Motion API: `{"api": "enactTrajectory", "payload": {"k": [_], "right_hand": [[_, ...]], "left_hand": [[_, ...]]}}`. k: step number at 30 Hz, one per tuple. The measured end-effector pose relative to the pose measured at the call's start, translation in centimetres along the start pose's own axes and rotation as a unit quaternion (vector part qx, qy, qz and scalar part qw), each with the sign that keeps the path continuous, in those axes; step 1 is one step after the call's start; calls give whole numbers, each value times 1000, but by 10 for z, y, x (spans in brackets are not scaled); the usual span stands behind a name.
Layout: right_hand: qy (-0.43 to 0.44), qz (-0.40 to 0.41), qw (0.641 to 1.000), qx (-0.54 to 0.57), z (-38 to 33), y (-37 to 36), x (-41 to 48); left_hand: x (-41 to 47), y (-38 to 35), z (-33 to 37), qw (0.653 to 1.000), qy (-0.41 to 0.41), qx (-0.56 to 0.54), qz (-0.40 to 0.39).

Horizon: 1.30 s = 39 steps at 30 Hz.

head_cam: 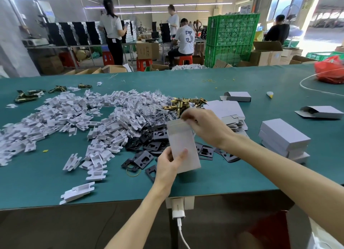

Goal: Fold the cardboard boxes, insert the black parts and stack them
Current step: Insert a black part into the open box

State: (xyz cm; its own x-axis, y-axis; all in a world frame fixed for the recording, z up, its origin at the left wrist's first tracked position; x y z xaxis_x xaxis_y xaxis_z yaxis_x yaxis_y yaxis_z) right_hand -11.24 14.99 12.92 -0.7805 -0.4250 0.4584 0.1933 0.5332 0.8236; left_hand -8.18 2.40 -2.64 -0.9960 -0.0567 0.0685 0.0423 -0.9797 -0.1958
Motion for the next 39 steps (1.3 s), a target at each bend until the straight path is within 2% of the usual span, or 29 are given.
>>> {"api": "enactTrajectory", "payload": {"k": [2,3,5,8,12,19,23,28,33,39], "right_hand": [[-38,63,997,21,16,6,1],[-61,67,996,27,25,3,2],[-109,10,994,26,43,-15,3],[-172,-93,981,8,67,-54,-5],[-229,-130,965,11,79,-86,-13],[-225,-161,960,-44,69,-110,-10],[-260,-150,950,-82,73,-108,-13],[-256,-195,935,-150,85,-97,-17],[-244,-182,947,-98,90,-90,-21],[-235,-171,956,-28,87,-84,-25]], "left_hand": [[1,8,-4,998,21,-32,49],[1,12,-5,996,26,-48,77],[2,18,-5,989,21,-91,113],[1,21,-2,984,7,-131,123],[1,18,-2,989,2,-93,112],[4,16,-2,990,-10,-81,113],[5,17,-3,990,-8,-75,121],[6,14,-5,991,1,-64,116],[4,9,0,996,-29,7,86],[1,4,3,997,-50,4,52]]}}
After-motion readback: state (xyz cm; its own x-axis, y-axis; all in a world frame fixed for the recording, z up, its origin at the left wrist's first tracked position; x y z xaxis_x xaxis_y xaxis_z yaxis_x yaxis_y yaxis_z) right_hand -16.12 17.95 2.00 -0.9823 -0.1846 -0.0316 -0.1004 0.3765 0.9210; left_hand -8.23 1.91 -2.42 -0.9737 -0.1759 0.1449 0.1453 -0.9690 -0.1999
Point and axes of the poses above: each hand's wrist, its own x-axis towards the middle knuckle, its own y-axis out of the back of the hand, z = x × y, the point moved 7 cm from there along x, towards the middle knuckle
